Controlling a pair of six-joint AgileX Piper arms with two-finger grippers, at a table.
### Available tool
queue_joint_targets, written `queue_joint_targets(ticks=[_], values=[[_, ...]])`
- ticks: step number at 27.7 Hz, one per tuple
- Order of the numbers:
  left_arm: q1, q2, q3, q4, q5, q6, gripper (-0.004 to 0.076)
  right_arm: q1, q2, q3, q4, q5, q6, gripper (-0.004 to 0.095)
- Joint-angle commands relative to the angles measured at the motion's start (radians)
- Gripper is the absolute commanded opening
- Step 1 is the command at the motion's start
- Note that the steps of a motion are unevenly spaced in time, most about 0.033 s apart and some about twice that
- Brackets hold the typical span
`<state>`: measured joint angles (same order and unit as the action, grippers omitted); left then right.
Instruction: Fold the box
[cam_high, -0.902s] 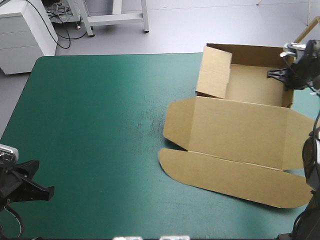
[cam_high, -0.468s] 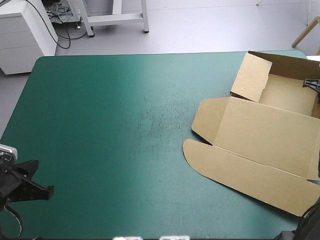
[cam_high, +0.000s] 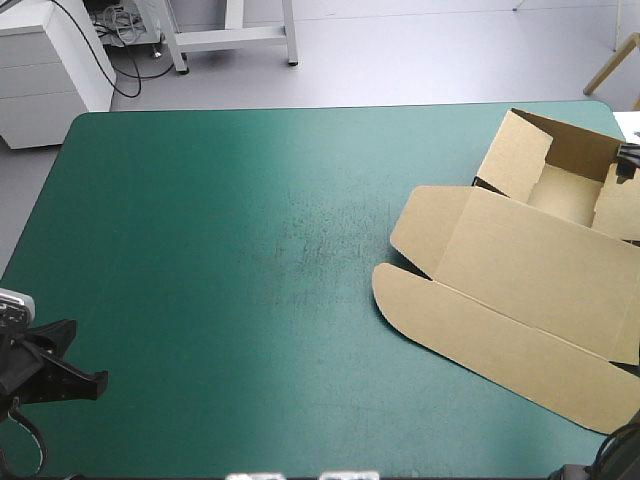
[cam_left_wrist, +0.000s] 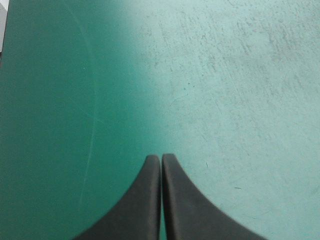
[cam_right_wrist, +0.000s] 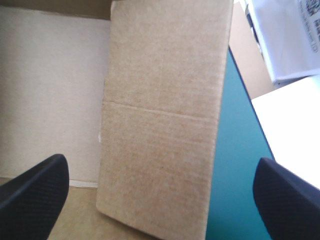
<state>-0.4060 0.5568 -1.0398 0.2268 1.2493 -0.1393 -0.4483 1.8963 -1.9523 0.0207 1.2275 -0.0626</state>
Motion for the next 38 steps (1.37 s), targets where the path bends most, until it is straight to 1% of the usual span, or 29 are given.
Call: queue_joint_targets(ticks=[1, 4, 6, 7, 8, 11, 14, 16, 19, 21, 23, 24, 29, 32, 33, 34, 35, 36, 37, 38], values=[[-0.002, 0.007, -0.02, 0.018, 0.043, -0.01, -0.001, -0.006, -0.175, -0.032, 0.027, -0.023, -0.023, 0.0926], [-0.002, 0.007, -0.02, 0.018, 0.043, -0.01, -0.001, -0.006, -0.277, -0.032, 0.122, -0.023, -0.036, 0.0914], [-0.002, 0.007, -0.02, 0.018, 0.043, -0.01, -0.001, -0.005, -0.35, -0.032, 0.226, -0.023, -0.088, 0.0901], [-0.002, 0.007, -0.02, 0.018, 0.043, -0.01, -0.001, 0.002, -0.384, -0.032, 0.253, -0.023, -0.093, 0.0897], [-0.002, 0.007, -0.02, 0.018, 0.043, -0.01, -0.001, 0.015, -0.418, -0.032, 0.263, -0.023, -0.098, 0.089], [-0.002, 0.007, -0.02, 0.015, 0.043, -0.01, -0.001, 0.078, -0.496, -0.032, 0.231, -0.023, -0.098, 0.085], [-0.002, 0.007, -0.02, 0.015, 0.043, -0.01, -0.001, 0.167, -0.551, -0.032, 0.203, -0.023, -0.093, 0.0749], [-0.002, 0.007, -0.02, 0.015, 0.043, -0.01, -0.001, 0.241, -0.576, -0.022, 0.199, -0.023, -0.093, 0.0643], [-0.002, 0.007, -0.02, 0.017, 0.043, -0.01, -0.001, 0.343, -0.622, 0.041, 0.189, -0.023, -0.093, 0.0394], [-0.002, 0.007, -0.02, 0.017, 0.043, -0.01, -0.001, 0.406, -0.656, 0.116, 0.179, -0.026, -0.109, 0.0181], [-0.002, 0.007, -0.02, 0.017, 0.043, -0.01, -0.001, 0.453, -0.694, 0.197, 0.15, -0.052, -0.117, -0.0026], [-0.002, 0.007, -0.02, 0.017, 0.043, -0.01, -0.001, 0.474, -0.719, 0.245, 0.14, -0.078, -0.117, -0.0005], [-0.002, 0.007, -0.02, 0.017, 0.042, -0.017, -0.001, 0.52, -0.871, 0.493, 0.138, -0.189, -0.124, -0.0004], [-0.002, 0.007, -0.02, 0.017, 0.008, -0.025, -0.001, 0.534, -0.983, 0.645, 0.146, -0.275, -0.152, -0.0004], [-0.002, 0.003, -0.015, 0.01, -0.031, -0.025, -0.001, 0.541, -1.071, 0.749, 0.157, -0.351, -0.171, -0.0004], [-0.002, -0.005, -0.007, 0.003, -0.049, -0.025, -0.001, 0.542, -1.107, 0.801, 0.159, -0.386, -0.175, -0.0004], [-0.002, -0.024, 0.023, -0.015, -0.086, -0.025, -0.001, 0.542, -1.191, 0.9, 0.161, -0.453, -0.175, -0.0004], [-0.002, -0.041, 0.052, -0.03, -0.114, -0.025, -0.001, 0.542, -1.23, 0.936, 0.161, -0.466, -0.175, -0.0004], [-0.002, -0.069, 0.1, -0.058, -0.161, -0.025, -0.001, 0.542, -1.296, 1.018, 0.161, -0.471, -0.182, -0.0004], [-0.002, -0.094, 0.14, -0.069, -0.194, -0.025, -0.001, 0.542, -1.32, 1.049, 0.161, -0.471, -0.184, -0.0004]])
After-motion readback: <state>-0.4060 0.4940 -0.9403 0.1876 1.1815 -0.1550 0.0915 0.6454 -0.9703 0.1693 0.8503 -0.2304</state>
